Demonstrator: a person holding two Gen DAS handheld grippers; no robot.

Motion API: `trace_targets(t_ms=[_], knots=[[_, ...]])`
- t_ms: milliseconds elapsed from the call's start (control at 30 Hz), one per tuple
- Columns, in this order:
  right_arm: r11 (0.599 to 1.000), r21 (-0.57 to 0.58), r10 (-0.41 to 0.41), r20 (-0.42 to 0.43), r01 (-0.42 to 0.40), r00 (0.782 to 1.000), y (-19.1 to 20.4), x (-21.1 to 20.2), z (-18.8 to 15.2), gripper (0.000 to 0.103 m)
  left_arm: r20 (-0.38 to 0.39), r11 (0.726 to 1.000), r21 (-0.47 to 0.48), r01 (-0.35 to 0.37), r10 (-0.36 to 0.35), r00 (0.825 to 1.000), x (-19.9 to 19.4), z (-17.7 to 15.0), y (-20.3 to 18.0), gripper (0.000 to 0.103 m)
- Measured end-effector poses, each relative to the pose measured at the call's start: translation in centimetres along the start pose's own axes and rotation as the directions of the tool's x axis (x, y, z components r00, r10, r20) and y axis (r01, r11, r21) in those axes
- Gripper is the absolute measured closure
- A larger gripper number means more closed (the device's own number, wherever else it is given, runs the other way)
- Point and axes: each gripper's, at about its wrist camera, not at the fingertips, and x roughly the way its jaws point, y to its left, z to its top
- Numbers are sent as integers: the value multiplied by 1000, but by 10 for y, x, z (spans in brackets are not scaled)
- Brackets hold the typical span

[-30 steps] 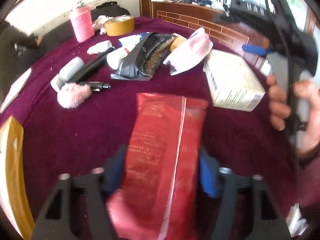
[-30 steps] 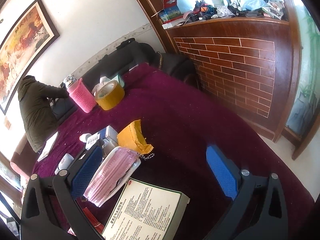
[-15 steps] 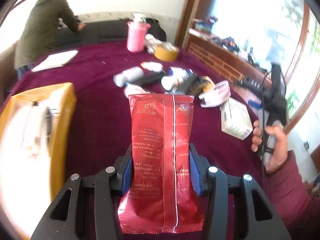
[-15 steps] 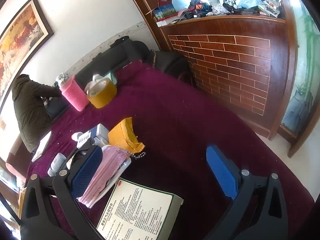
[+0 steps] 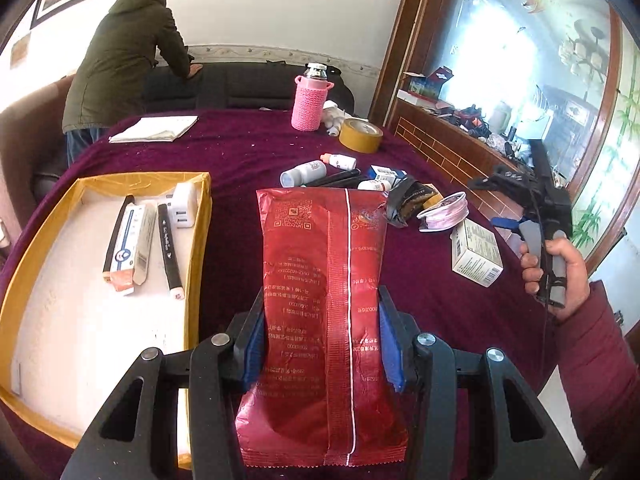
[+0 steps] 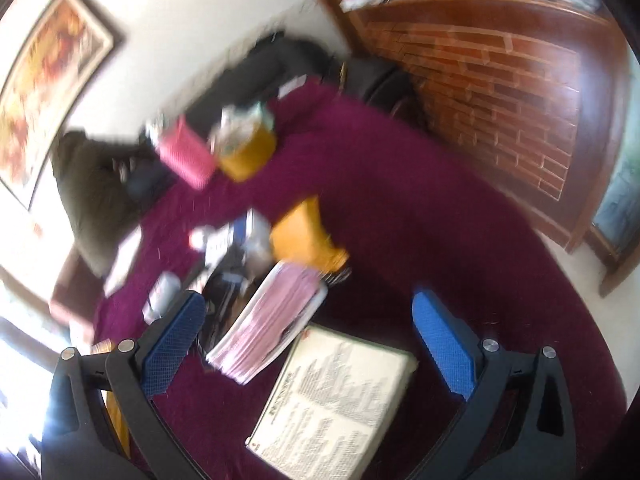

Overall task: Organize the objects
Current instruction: 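Carry the red packet to the yellow box with the left gripper while the right gripper grasps the pink pouch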

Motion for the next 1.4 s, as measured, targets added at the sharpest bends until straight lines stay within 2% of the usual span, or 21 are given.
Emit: trace_targets(t_ms=[67,133,267,333,400,567,800,967,1067,1167,1300,1400], knots=[[994,-72,-92,-95,86,991,17,24,3,0,4,1000,-16,3,-3,1000,-2,-2,2,60],[986,-119,-133,-133,118,982,28,40,4,7,8,1000,-27,4,-4,1000,-6,-5,6,60],[972,-188,-179,-201,142,963,48,67,3,41,18,999,-38,-11,12,1000,-15,-10,11,60],[971,-204,-169,-200,127,965,54,68,2,46,25,999,-44,-18,19,1000,-20,-12,15,60],[977,-193,-130,-190,93,973,57,60,-4,59,39,998,-54,-24,26,999,-26,-12,21,60],[981,-193,-58,-157,27,986,60,26,-15,69,72,993,-117,-14,23,997,-41,-13,45,60],[964,-258,37,-106,-63,994,96,-22,-29,71,112,976,-211,-52,77,991,-64,-14,87,60],[937,-307,136,-116,-166,984,144,-42,-36,71,107,962,-228,-150,177,978,-75,-5,121,60],[905,-342,208,-168,-255,964,186,-42,-48,71,82,951,-221,-218,241,967,-73,6,142,60],[873,-373,246,-217,-313,945,224,-34,-62,71,50,941,-212,-264,280,959,-61,18,161,60],[828,-417,266,-298,-376,917,278,-8,-89,71,-13,934,-200,-295,298,954,-30,32,184,60],[805,-424,263,-371,-414,891,314,19,-111,71,-47,928,-176,-328,324,945,-5,42,196,60]])
